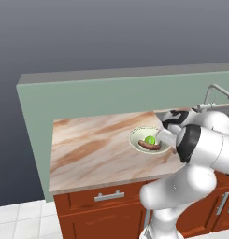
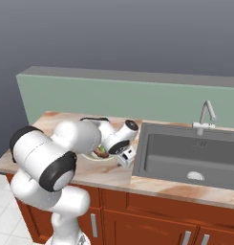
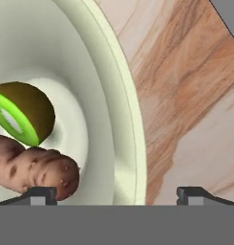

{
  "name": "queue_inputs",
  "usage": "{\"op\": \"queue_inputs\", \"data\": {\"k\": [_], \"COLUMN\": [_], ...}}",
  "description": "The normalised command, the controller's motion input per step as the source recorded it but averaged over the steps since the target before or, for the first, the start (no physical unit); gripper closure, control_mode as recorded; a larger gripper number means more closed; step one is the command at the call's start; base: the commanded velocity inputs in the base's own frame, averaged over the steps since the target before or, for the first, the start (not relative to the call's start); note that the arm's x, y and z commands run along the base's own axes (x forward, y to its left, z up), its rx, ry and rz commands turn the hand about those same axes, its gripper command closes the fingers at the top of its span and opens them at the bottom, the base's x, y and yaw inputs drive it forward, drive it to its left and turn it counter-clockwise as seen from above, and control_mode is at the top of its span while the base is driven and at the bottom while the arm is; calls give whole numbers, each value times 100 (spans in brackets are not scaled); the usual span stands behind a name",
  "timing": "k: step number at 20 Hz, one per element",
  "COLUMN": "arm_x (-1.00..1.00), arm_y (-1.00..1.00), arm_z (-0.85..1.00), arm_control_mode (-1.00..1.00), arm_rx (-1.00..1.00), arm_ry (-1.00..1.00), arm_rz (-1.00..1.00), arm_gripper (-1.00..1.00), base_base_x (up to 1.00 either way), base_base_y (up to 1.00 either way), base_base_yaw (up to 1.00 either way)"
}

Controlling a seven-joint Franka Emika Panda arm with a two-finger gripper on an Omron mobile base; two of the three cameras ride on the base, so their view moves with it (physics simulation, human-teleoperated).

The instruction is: Dump the potato and kiwi from the bowl so the bowl can be washed. Place the bowl in the sink after clearing the leftovers.

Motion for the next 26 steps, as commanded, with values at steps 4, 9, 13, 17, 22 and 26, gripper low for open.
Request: {"op": "queue_inputs", "data": {"k": [4, 9, 13, 17, 22, 26], "arm_x": [6, 23, 4, 0, -1, -1], "arm_y": [-8, 0, 0, 0, 0, 1], "arm_z": [-7, -2, 0, 0, 5, 9], "arm_control_mode": [-100, -100, -100, -100, -100, -100], "arm_rx": [0, 0, 0, 0, 0, 1], "arm_ry": [0, 0, 0, 0, -2, -4], "arm_rz": [0, -1, 0, 0, 0, 0], "arm_gripper": [-100, -100, 100, 100, 100, 100], "base_base_x": [0, 0, 0, 0, 0, 0], "base_base_y": [0, 0, 0, 0, 0, 0], "base_base_yaw": [0, 0, 0, 0, 0, 0]}}
